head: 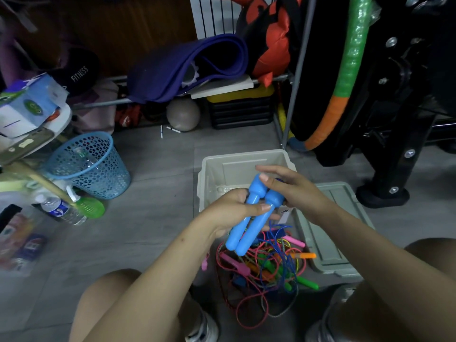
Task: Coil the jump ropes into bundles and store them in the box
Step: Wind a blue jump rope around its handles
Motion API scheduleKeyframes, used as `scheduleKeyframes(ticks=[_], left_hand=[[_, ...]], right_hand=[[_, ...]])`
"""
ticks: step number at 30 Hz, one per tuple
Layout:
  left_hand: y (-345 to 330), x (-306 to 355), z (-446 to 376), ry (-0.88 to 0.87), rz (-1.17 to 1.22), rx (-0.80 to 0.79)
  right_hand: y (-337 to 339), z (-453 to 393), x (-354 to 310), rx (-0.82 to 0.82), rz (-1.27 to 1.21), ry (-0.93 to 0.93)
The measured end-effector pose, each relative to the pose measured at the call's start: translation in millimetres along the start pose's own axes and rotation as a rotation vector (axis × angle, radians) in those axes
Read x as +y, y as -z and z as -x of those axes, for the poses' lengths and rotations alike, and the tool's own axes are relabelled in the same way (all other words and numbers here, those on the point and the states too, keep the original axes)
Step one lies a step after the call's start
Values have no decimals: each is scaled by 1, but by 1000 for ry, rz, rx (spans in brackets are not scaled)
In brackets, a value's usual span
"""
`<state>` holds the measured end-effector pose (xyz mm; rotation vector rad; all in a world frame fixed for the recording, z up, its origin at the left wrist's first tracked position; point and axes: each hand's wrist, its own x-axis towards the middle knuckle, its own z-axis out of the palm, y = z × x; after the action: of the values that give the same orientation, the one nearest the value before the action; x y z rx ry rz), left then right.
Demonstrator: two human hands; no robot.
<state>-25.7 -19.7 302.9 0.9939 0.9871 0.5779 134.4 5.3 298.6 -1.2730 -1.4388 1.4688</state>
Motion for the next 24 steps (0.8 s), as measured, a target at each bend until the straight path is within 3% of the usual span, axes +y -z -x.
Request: scheduleKeyframes(ticks=[5, 11, 14, 24], left_hand=[[0, 5, 2, 37, 10, -67], [-3, 4, 5, 122, 101, -81], [-1, 6, 8, 204, 10, -137], [1, 8, 10, 246, -27, -213]], right_hand=[[-6, 0, 1, -25, 7, 16], [-8, -3, 4, 88, 42, 114], [-4, -4, 3, 145, 24, 163], [-4, -1, 6, 252, 40, 235]])
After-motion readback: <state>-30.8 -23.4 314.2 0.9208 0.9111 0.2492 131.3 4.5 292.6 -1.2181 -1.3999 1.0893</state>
